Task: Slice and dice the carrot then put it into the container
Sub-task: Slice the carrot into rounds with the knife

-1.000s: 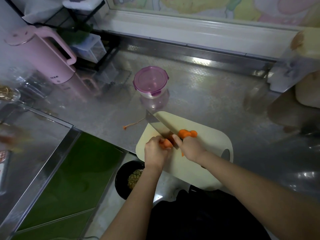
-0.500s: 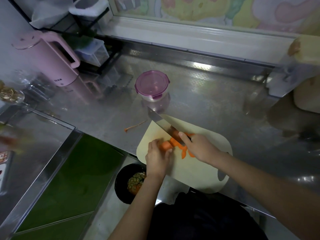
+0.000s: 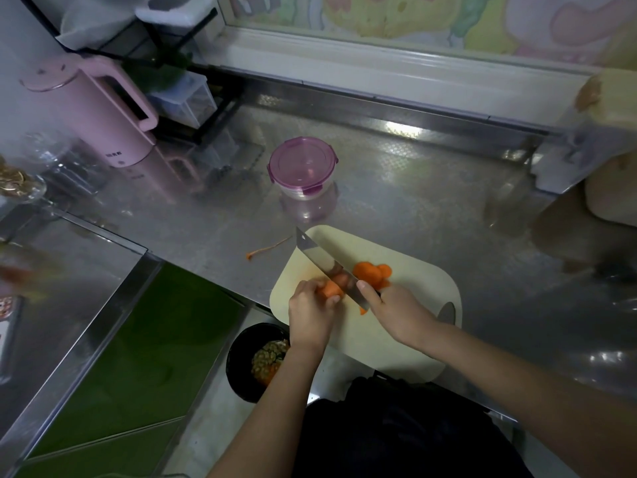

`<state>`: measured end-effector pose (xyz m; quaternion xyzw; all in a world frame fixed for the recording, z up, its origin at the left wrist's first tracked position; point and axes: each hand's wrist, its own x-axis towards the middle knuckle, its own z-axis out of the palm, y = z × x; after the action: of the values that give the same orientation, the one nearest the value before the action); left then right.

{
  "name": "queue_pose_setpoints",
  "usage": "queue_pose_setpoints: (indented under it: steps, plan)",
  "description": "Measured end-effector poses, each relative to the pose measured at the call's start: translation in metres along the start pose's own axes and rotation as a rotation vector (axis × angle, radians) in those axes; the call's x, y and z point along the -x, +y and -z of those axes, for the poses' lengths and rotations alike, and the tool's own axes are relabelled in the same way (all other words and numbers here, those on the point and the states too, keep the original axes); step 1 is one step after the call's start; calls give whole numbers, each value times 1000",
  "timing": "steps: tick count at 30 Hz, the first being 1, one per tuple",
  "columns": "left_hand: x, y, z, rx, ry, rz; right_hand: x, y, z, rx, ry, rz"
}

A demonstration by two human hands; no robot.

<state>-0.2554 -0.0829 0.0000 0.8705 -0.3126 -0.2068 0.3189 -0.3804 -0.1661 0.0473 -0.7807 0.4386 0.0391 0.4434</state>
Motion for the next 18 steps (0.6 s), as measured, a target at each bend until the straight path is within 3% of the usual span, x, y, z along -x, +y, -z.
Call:
queue_pose_setpoints:
  steps: [18]
  plan:
    - [-4,0,2,0,-24,32,16,-10,-5,-46,37,-34]
